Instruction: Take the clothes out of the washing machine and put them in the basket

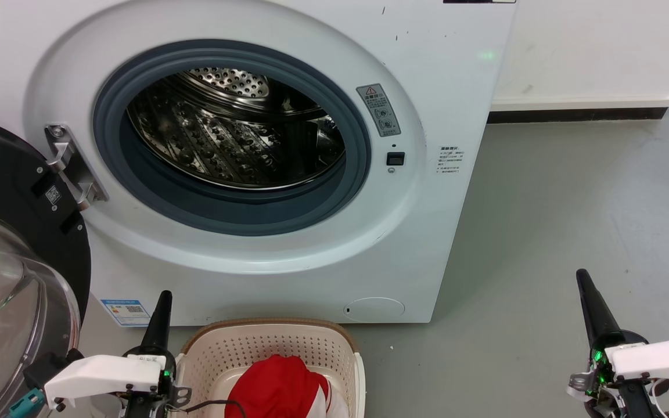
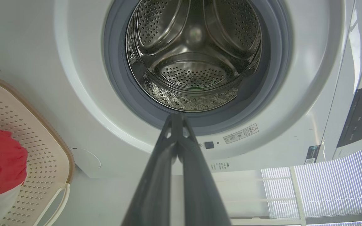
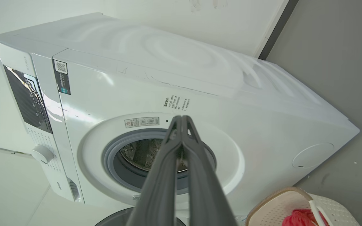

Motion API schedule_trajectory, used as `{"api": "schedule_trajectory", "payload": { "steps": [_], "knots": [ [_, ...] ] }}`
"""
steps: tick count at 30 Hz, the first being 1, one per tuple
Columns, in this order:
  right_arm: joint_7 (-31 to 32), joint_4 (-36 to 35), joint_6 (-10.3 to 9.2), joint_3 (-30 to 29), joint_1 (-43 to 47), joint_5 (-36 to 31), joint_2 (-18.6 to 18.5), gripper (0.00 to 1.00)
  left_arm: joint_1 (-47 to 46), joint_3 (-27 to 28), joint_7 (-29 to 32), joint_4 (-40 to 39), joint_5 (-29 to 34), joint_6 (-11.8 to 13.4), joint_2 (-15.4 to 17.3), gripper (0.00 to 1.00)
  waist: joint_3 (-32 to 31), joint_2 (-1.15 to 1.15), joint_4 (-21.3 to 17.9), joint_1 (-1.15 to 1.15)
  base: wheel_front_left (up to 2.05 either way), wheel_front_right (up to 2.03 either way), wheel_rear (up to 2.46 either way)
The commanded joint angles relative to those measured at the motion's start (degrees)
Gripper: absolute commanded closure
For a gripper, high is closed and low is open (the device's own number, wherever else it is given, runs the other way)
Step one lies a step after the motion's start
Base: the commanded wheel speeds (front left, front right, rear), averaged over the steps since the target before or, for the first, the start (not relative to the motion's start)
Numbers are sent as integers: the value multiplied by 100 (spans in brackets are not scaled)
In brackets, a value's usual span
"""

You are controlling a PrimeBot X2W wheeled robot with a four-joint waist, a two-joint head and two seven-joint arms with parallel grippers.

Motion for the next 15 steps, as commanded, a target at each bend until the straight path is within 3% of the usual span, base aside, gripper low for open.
{"api": "schedule_trajectory", "payload": {
  "steps": [1, 15],
  "knots": [
    [37, 13, -1, -19, -111, 156, -19, 100, -110, 19, 40, -2, -148, -49, 0, 100, 1, 0, 3, 0, 0, 0, 0],
    [217, 135, -1, -82, -210, 811, -1, 100, -201, 59, 210, 73, -839, -145, -6, 100, 9, 0, 23, 0, 0, 0, 0]
  ]
}}
